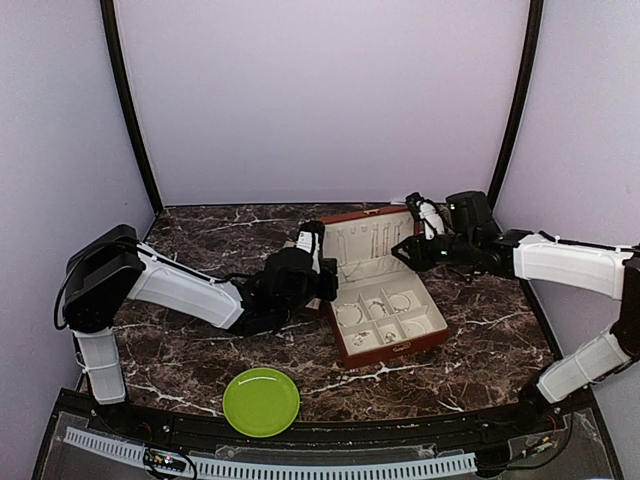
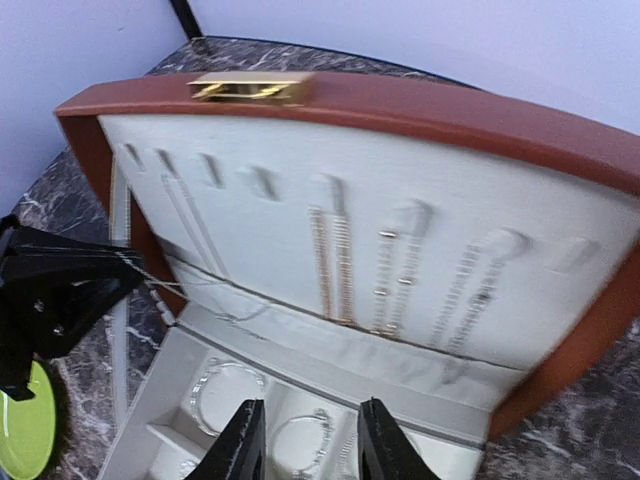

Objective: Organize the mixed jewelry
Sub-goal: Adjust the jewelry box at the center of the board.

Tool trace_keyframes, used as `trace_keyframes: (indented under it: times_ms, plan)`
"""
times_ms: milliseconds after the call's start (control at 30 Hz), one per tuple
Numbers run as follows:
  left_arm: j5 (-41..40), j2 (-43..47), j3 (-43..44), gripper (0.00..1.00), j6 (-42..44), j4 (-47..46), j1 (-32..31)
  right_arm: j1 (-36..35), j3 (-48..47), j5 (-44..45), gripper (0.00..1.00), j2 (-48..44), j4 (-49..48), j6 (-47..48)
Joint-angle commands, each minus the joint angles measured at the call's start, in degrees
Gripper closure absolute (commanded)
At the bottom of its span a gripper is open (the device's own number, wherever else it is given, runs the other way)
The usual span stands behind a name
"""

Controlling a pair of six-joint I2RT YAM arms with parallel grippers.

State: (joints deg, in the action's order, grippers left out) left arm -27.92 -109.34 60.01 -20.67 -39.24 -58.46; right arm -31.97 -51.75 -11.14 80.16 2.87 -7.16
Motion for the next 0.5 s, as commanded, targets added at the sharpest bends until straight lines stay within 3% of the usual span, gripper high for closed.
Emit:
trace_keyframes:
  times_ms: [0,267,467]
  plan:
    - [0.1,3.5,-0.5,1.00,1.0,-1.1,-0.1,4.9,4.3,7.0,0.62,-2.9,1.9,-10.2]
    - [1.7,3.4,0.5,1.00,1.5,0.0,-0.1,8.6,6.9,3.9,0.50,2.1,4.8,-11.9]
    - [3.0,3.4,1.5,1.00,1.7,1.1,-0.1,7.8,7.9,0.2,0.51,5.9,4.9,-12.0]
